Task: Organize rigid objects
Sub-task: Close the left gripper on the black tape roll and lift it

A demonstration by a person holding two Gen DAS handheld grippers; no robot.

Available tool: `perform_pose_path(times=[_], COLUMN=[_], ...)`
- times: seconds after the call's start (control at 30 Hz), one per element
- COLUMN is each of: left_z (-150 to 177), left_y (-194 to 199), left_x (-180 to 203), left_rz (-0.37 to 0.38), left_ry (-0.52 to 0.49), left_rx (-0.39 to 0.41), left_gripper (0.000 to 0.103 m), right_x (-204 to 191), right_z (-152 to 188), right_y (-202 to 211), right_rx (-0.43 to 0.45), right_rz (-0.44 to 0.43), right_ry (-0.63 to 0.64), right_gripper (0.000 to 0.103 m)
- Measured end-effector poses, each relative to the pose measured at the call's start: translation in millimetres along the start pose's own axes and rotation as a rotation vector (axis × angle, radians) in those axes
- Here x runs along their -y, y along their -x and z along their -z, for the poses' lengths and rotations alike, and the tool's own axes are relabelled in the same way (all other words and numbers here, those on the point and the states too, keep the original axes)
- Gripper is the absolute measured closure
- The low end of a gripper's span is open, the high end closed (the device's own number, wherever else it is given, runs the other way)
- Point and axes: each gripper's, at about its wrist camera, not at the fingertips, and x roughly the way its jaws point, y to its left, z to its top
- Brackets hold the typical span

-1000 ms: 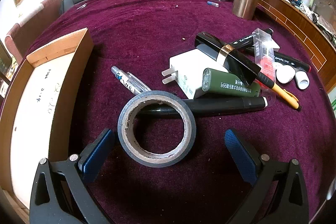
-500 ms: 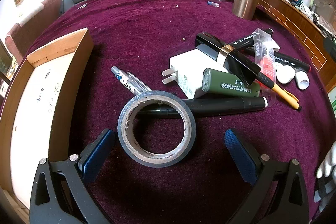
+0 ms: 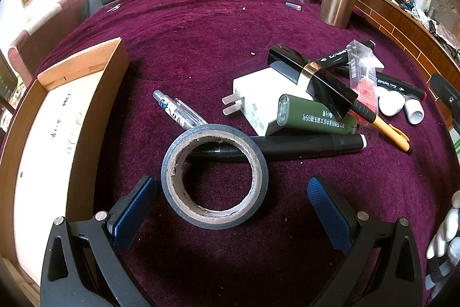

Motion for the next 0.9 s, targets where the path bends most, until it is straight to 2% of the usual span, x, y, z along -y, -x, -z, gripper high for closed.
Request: perform_pose_path(times=[0.1,0.2,0.27,0.37,0.57,0.8,0.9], left_z=[3.8,5.8,1.5,-6.4,-11.0,-1.6,2.6], left_y=[12.8,38.8,59.9,69.4,50.9,24.4,17.4], left_x=[-7.3,-16.3,-24.2,-33.7,-45.1,-22.3,-13.4], left_rz=[0.033,0.089,0.083,0.067,0.088,0.148,0.093], left_ry=[0.029,0.035,0.011,-0.01,0.002,-0.032,-0.053], left_rx=[0.021,0.086,0.159,0.2,0.129,0.037,0.018], left_gripper=[0.004,0.004,0.004,0.003,0.004,0.004,0.004], right_x=[5.0,7.1,6.6,7.9,11.4,11.8,11.9], right_z=[-0.2,-0.5,-0.5,-0.1,-1.2,-0.1,-0.3], right_y=[-0.6,-2.1,-2.0,-2.9,-8.1,-8.5,-8.6], right_rx=[-0.006,-0.015,-0.016,-0.022,-0.048,-0.053,-0.053], right_rz=[0.0,-0.013,-0.022,-0.036,-0.054,-0.057,-0.057], right_ry=[-0.022,-0.032,-0.032,-0.039,-0.06,-0.067,-0.068], right_gripper=[0.0,0.0,0.0,0.0,0.0,0.0,0.0])
